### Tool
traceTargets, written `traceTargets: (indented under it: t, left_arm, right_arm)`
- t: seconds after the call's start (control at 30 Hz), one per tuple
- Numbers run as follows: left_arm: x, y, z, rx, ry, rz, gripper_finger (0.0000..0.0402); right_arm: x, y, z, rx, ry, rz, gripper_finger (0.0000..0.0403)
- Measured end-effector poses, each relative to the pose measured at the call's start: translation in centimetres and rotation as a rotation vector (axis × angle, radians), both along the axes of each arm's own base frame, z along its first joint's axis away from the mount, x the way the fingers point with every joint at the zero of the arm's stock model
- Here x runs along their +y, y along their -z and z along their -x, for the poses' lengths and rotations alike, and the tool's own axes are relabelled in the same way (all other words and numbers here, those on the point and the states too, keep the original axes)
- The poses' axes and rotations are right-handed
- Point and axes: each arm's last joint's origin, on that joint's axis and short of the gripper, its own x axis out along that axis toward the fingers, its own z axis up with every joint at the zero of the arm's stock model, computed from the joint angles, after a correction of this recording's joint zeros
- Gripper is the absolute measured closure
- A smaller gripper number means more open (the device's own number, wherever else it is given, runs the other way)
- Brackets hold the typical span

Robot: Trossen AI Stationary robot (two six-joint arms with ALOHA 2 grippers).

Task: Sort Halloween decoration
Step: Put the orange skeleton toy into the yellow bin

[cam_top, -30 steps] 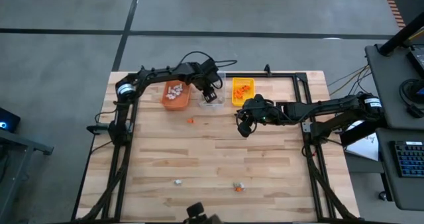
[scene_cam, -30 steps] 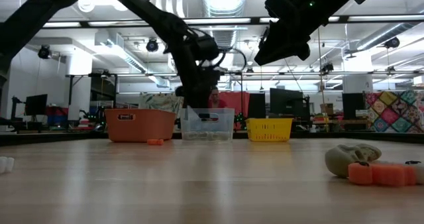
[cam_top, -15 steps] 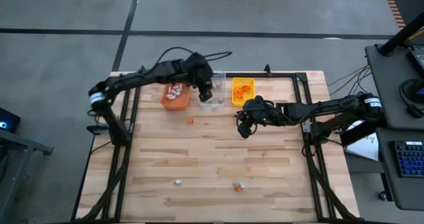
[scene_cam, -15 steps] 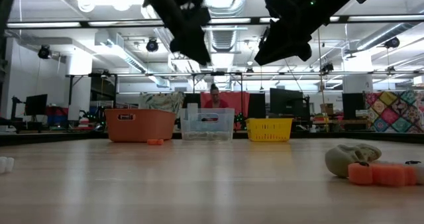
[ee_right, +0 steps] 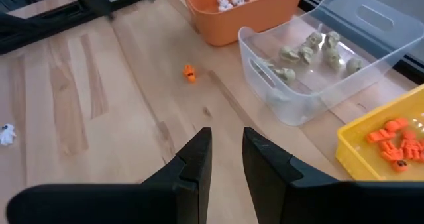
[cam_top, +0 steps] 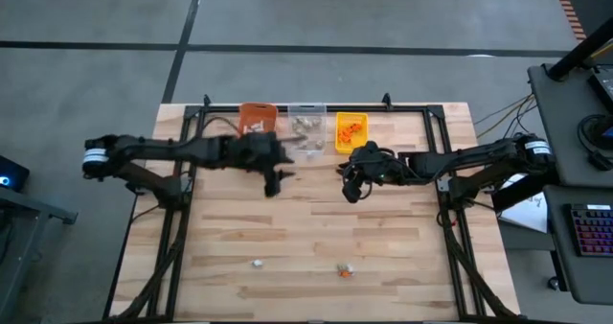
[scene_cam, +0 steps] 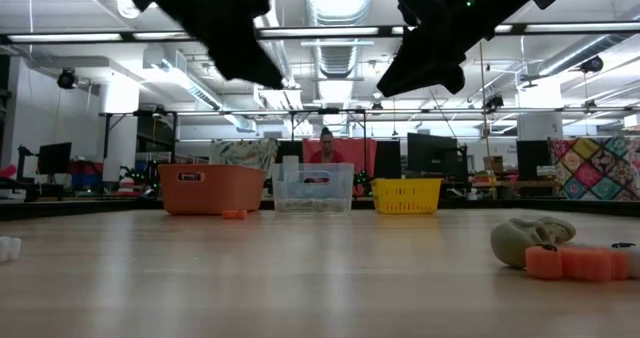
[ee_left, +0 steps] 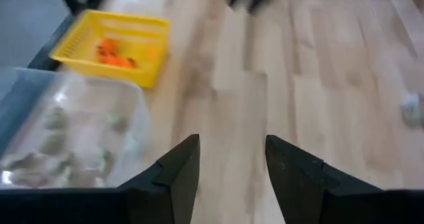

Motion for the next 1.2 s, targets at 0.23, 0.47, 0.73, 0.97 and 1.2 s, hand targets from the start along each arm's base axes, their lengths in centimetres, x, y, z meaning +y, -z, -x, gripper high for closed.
traceTargets:
  t: [0.23,0.47,0.73,0.97,1.2]
  left_arm:
    - [-2.4,4.9,2.2,0.013,0.088,-0.008,0.0247]
    - [-2.7,7.2,2.9,-0.006,0.073,0.021,0.0247]
    - [-2.1,8.7,3.2,0.059,0.036,-0.097,0.0247]
    - [-0.7,10.1,2.9,0.125,0.005,-0.125,0.0247]
    - [0.0,12.2,2.4,0.219,0.001,-0.135,0.0247]
  right_arm:
    - [0.0,2.0,-1.4,0.045,0.001,-0.002,0.0328]
    - [0.0,3.7,-2.3,0.089,0.002,-0.002,0.0328]
    - [0.0,3.6,-2.3,0.088,-0.002,0.004,0.0328]
    - [0.0,3.5,-2.4,0.072,-0.004,0.006,0.0328]
    - [0.0,3.5,-2.4,0.073,-0.004,0.006,0.0328]
